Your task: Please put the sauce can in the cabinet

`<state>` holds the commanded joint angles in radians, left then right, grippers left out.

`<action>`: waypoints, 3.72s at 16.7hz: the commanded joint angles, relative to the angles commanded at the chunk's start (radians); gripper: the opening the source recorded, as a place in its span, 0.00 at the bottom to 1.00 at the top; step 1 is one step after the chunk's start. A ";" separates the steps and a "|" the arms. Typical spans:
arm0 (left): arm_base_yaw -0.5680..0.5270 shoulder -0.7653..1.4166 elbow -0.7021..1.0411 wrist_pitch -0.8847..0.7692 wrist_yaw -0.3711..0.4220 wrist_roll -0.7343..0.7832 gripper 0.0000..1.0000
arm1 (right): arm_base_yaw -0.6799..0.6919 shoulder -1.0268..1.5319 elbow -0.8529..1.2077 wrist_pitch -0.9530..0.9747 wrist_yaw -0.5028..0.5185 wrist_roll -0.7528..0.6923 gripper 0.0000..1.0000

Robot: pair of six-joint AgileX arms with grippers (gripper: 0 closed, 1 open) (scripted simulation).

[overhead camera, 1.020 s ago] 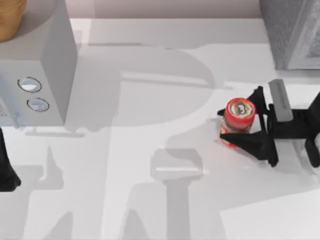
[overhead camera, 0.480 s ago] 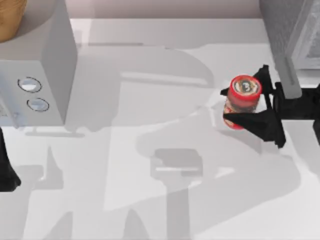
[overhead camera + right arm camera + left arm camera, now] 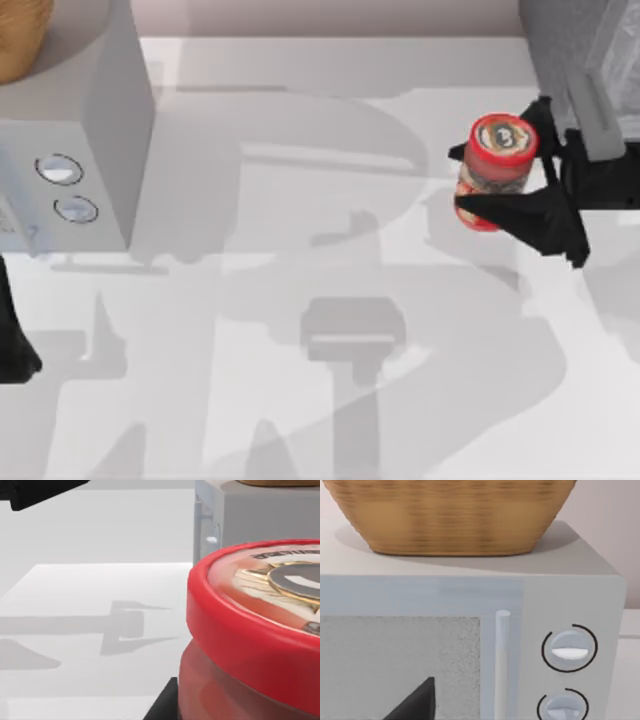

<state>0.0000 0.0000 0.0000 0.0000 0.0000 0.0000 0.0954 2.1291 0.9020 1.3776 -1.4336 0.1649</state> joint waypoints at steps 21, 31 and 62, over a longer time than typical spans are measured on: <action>0.000 0.000 0.000 0.000 0.000 0.000 1.00 | -0.010 -0.423 -0.122 -0.265 0.197 -0.026 0.00; 0.000 0.000 0.000 0.000 0.000 0.000 1.00 | -0.032 -0.861 -0.358 -0.591 0.530 -0.043 0.00; 0.000 0.000 0.000 0.000 0.000 0.000 1.00 | -0.095 -2.129 -0.902 -1.378 1.434 -0.165 0.00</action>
<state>0.0000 0.0000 0.0000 0.0000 0.0000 0.0000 0.0000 0.0000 0.0000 0.0000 0.0000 0.0000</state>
